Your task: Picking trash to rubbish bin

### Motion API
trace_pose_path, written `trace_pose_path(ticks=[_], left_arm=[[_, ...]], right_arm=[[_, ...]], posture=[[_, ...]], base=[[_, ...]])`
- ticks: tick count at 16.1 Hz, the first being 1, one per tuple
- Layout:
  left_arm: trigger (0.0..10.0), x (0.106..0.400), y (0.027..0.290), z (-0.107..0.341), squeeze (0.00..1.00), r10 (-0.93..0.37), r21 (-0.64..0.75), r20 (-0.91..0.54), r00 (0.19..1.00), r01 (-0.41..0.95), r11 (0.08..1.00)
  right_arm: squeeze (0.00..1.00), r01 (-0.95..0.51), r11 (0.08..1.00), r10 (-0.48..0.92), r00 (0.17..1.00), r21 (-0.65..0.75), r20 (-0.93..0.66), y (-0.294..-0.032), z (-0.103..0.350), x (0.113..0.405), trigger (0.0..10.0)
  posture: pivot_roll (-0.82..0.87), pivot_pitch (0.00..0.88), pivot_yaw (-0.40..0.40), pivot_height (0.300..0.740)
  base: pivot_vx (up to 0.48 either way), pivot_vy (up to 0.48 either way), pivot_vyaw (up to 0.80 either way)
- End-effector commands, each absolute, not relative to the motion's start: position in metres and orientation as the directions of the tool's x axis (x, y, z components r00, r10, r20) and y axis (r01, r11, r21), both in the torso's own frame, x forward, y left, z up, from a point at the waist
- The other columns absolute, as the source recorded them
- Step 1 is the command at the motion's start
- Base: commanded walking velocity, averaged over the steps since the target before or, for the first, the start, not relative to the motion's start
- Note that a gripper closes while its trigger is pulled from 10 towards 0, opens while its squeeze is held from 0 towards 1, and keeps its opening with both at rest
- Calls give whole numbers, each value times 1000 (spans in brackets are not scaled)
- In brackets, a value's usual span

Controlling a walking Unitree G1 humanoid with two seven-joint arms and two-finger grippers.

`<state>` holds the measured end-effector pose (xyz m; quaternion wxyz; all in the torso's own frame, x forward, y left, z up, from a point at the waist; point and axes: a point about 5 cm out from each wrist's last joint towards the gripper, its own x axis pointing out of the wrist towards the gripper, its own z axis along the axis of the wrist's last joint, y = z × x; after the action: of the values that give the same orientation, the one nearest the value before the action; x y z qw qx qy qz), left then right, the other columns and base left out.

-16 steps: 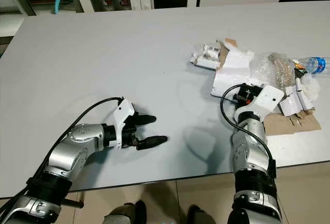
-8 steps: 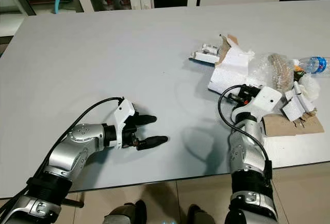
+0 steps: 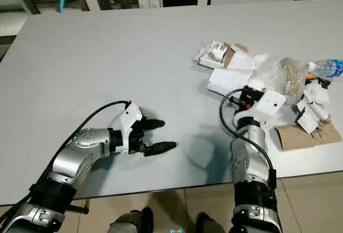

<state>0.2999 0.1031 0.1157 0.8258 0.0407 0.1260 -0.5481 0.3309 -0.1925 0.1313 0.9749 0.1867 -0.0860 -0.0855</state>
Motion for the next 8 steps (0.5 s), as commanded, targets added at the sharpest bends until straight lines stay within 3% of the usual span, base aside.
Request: trace_pose_path(ticks=[1, 8], left_arm=[[10000, 299, 103, 110, 0, -887, -82, -282, 365, 912, 401], [10000, 302, 97, 108, 0, -889, -82, -273, 368, 912, 403]], right_arm=[[0, 127, 921, -201, 965, 368, 169, -192, 138, 329, 0], [0, 85, 962, -167, 937, 261, 308, -187, 175, 318, 0]], posture=[[280, 168, 24, 740], [259, 147, 12, 740]], base=[[0, 0, 0], [0, 0, 0]])
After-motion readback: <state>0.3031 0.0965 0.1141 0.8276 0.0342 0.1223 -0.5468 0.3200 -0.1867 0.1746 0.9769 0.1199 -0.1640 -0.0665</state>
